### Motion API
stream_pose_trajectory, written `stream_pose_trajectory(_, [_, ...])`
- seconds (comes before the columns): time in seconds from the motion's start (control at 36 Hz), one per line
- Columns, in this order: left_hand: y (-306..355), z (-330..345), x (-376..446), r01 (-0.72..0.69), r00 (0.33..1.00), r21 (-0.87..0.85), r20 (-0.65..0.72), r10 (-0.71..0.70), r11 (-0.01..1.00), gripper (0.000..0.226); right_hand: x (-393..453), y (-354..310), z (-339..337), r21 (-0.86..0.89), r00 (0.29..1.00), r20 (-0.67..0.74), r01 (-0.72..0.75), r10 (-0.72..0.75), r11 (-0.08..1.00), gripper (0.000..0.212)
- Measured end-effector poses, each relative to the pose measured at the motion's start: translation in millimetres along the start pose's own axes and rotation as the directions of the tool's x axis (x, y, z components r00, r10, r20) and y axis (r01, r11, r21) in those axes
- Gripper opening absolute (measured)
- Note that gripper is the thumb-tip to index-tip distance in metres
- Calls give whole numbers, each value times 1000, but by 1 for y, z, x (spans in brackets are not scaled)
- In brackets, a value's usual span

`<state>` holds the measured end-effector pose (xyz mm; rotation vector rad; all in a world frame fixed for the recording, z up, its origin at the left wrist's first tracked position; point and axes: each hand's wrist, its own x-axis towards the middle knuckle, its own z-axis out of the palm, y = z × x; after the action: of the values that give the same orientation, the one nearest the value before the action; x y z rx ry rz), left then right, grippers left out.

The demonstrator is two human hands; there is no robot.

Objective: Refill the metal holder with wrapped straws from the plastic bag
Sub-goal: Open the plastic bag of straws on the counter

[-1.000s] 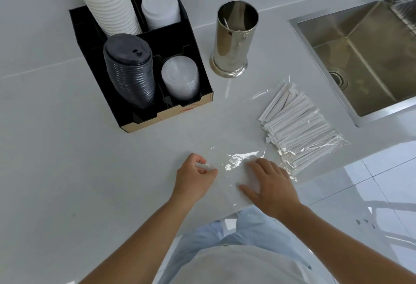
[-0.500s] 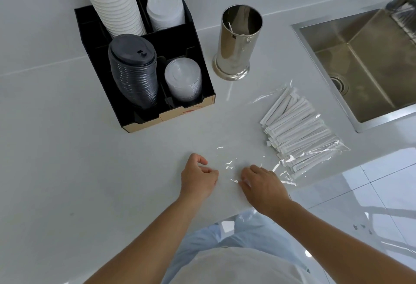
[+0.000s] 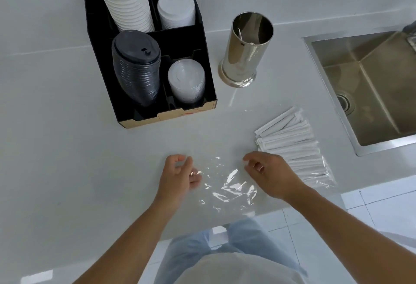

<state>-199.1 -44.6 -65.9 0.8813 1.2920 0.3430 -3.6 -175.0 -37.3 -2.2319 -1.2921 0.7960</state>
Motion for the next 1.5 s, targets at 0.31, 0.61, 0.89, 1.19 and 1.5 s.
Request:
stream_pose_trajectory(0.31, [-22, 11, -33, 164, 979, -144, -99, -179, 976, 23, 80, 58, -75, -160, 989, 41, 147, -142, 976, 19])
stream_pose_trajectory(0.61, [-60, 42, -75, 182, 972, -306, -88, -218, 935, 44, 142, 79, -98, -440, 962, 250, 211, -107, 873, 48])
stream_pose_trajectory(0.89, [-80, 79, -97, 119, 965, -465, -154, -212, 878, 25, 156, 83, -93, -410, 956, 263, 235, -133, 881, 41])
stream_pose_trajectory(1.19, [-80, 117, -98, 91, 970, -210, -201, -134, 974, 30, 158, 78, -90, -434, 945, 301, 256, -129, 864, 13])
stream_pose_trajectory(1.5, [-86, 125, -91, 109, 939, -217, -297, -172, 970, 10, 146, 82, -107, -203, 942, 280, 244, -182, 948, 9])
